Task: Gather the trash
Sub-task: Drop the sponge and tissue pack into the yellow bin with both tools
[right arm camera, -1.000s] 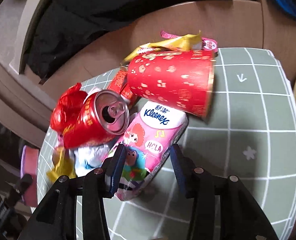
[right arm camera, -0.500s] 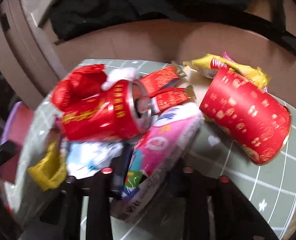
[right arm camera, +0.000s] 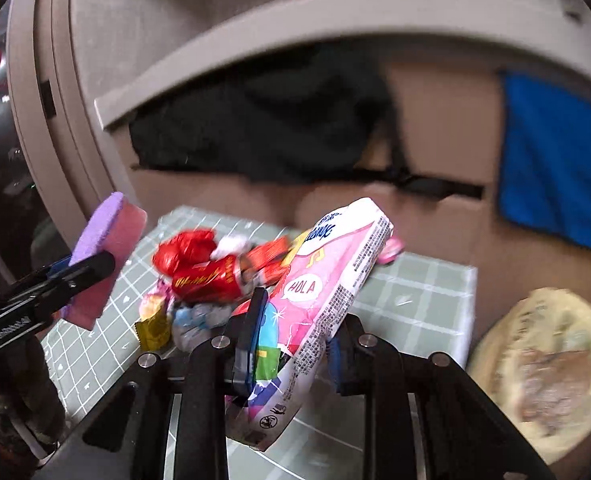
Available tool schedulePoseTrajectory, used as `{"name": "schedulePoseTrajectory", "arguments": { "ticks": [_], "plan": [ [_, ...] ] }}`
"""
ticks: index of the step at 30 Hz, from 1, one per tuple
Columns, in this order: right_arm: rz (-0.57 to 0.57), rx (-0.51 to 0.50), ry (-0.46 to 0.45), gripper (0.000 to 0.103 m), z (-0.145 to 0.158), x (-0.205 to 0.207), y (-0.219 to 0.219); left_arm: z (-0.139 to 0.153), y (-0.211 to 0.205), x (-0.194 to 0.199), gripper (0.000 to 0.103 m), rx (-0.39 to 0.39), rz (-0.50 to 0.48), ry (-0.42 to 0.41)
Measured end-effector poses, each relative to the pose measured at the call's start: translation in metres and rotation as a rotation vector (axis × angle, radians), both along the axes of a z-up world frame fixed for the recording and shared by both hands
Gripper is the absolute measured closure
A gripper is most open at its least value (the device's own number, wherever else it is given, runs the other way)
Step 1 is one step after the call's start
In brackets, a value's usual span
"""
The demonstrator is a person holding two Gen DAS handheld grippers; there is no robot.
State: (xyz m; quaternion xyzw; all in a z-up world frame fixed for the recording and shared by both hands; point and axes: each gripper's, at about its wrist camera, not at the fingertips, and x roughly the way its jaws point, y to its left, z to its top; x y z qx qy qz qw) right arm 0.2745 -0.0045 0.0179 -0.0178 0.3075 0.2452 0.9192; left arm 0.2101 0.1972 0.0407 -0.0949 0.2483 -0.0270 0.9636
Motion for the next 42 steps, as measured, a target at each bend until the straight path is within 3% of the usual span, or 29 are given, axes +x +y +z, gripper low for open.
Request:
{"name": "schedulePoseTrajectory", "arguments": {
  "ticks": [11, 20, 32, 36, 39, 42],
  "plan": [
    [-0.181, -0.01, -0.198, 0.079, 0.073, -0.035, -0.167, 0.035, -0.172, 0.027, 0.042, 0.01, -0.236, -0.08],
    [-0.308, -0.017, -0.185, 0.079, 0.069, -0.016, -0.26, 0.021, -0.279, 0.076, 0.042, 0.02, -0.353, -0.048],
    [-0.337, 0.007, -0.103, 0.079, 0.023, 0.025, -0.297, -0.016, -0.32, 0.131, 0.042, -0.001, -0.398, 0.047],
    [-0.339, 0.018, -0.087, 0.077, 0.015, 0.038, -0.302, -0.028, -0.326, 0.146, 0.042, -0.053, -0.478, 0.07],
    [-0.337, 0.038, -0.071, 0.073, 0.009, 0.048, -0.306, -0.038, -0.334, 0.159, 0.038, -0.031, -0.516, 0.122],
    [-0.341, 0.075, -0.054, 0.059, -0.003, 0.055, -0.313, -0.043, -0.335, 0.162, 0.028, -0.017, -0.496, 0.119]
  ]
}}
